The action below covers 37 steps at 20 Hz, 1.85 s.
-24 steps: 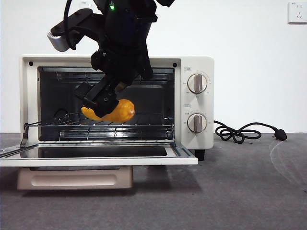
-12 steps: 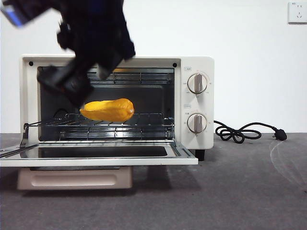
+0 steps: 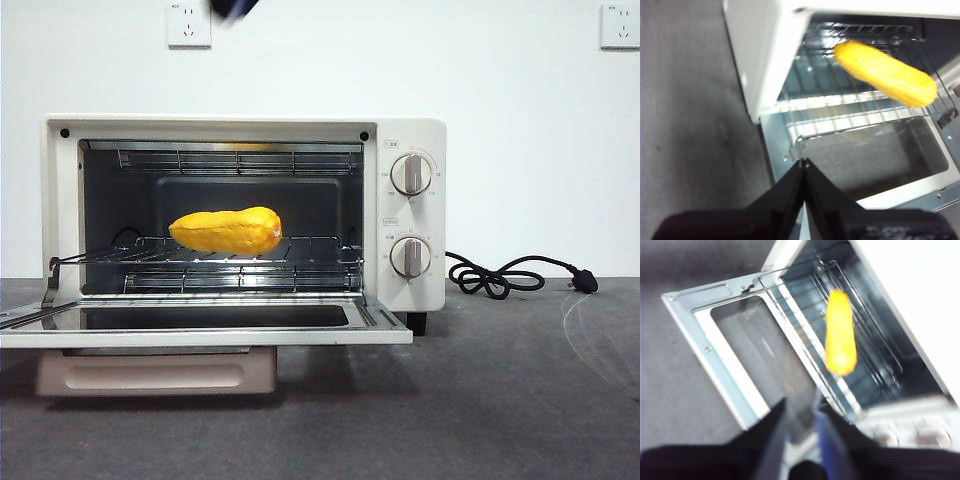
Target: Take the corn from the table,put the corn in the oven
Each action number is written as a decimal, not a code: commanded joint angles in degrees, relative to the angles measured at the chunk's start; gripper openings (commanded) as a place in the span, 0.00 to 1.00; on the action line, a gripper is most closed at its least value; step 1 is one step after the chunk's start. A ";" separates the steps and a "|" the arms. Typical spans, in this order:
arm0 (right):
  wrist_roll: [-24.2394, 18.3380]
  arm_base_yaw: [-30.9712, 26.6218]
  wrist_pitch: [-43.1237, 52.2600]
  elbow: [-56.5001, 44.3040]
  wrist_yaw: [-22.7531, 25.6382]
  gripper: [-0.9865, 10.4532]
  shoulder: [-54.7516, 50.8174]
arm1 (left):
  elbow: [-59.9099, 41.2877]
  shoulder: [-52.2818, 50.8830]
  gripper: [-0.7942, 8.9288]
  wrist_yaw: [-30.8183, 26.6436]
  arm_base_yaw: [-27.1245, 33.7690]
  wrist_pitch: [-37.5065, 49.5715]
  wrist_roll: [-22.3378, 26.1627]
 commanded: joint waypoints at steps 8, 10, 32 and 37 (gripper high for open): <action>4.42 -13.25 -12.70 0.09 -24.85 0.08 -14.38 | -0.39 9.05 0.07 5.05 6.47 -0.35 1.05; 3.58 -18.45 -14.05 0.09 -31.02 0.08 -16.00 | -0.39 12.70 0.07 5.07 6.99 -0.02 1.42; -0.72 -29.00 -12.76 0.07 -37.11 0.08 -16.76 | -0.39 37.77 0.07 13.92 1.42 -6.60 6.43; -0.55 -28.98 -12.52 0.09 -37.13 0.08 -16.76 | -0.31 37.16 0.07 23.50 3.54 -6.84 6.97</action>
